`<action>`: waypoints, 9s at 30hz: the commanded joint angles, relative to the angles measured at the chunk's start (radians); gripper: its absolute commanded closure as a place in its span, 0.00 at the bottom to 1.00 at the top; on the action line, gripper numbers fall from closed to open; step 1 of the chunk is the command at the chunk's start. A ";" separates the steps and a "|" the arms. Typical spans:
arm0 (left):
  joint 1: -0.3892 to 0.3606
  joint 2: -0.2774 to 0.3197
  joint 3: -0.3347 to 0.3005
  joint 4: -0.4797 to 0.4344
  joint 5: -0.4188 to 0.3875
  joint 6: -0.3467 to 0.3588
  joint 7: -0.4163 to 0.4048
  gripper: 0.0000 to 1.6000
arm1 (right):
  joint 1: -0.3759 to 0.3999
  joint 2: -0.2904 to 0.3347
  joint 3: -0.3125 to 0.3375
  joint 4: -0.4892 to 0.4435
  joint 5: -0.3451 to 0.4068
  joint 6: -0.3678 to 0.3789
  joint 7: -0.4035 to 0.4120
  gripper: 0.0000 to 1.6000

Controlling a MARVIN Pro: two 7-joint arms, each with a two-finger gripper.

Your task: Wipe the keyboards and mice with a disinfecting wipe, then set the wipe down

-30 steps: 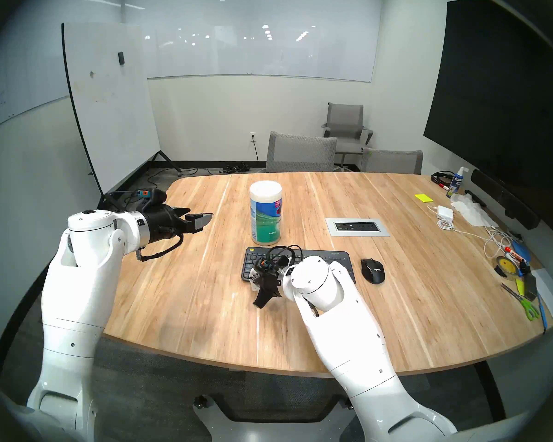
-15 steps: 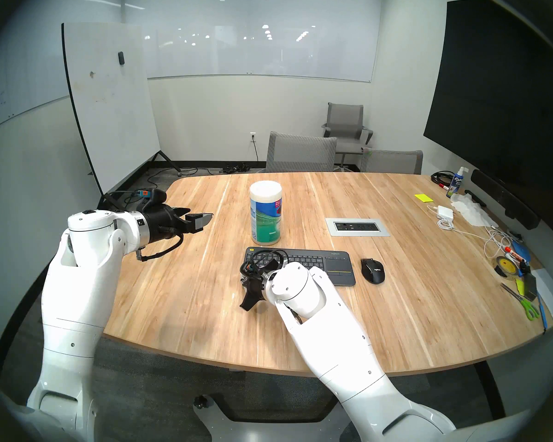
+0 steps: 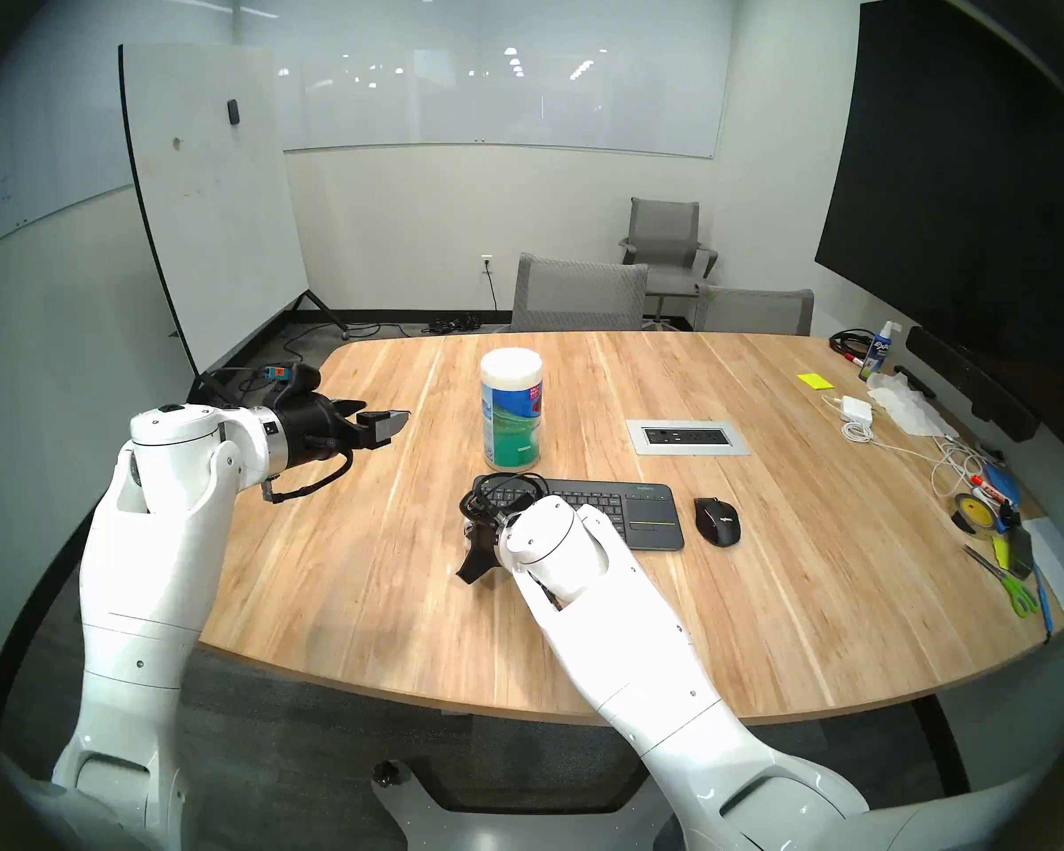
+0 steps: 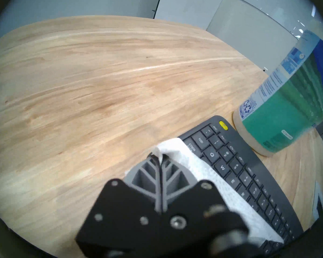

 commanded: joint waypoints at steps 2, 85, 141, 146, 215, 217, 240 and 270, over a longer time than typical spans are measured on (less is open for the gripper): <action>-0.013 -0.001 -0.003 -0.023 -0.002 -0.004 0.000 0.00 | 0.072 -0.035 0.034 0.006 0.011 -0.002 -0.022 1.00; -0.013 -0.002 -0.003 -0.024 -0.002 -0.004 0.001 0.00 | 0.231 0.169 0.293 0.224 0.054 -0.092 0.052 1.00; -0.014 -0.001 -0.002 -0.021 -0.002 -0.005 -0.001 0.00 | 0.517 0.334 0.496 0.479 0.086 -0.114 0.084 1.00; -0.014 -0.001 -0.002 -0.021 -0.002 -0.005 -0.001 0.00 | 0.549 0.369 0.507 0.513 0.083 -0.119 0.101 1.00; -0.014 -0.001 -0.002 -0.022 -0.002 -0.004 0.000 0.00 | -0.073 0.589 0.694 -0.162 0.159 -0.157 0.823 1.00; -0.013 -0.001 -0.003 -0.023 -0.002 -0.004 0.000 0.00 | -0.087 0.579 0.696 -0.184 0.155 -0.152 0.816 1.00; -0.013 -0.002 -0.003 -0.024 -0.002 -0.004 0.002 0.00 | -0.171 0.461 0.658 -0.342 0.077 -0.047 0.705 1.00; -0.013 -0.001 -0.003 -0.023 -0.002 -0.004 0.001 0.00 | -0.023 0.299 0.633 -0.214 -0.033 0.132 0.438 1.00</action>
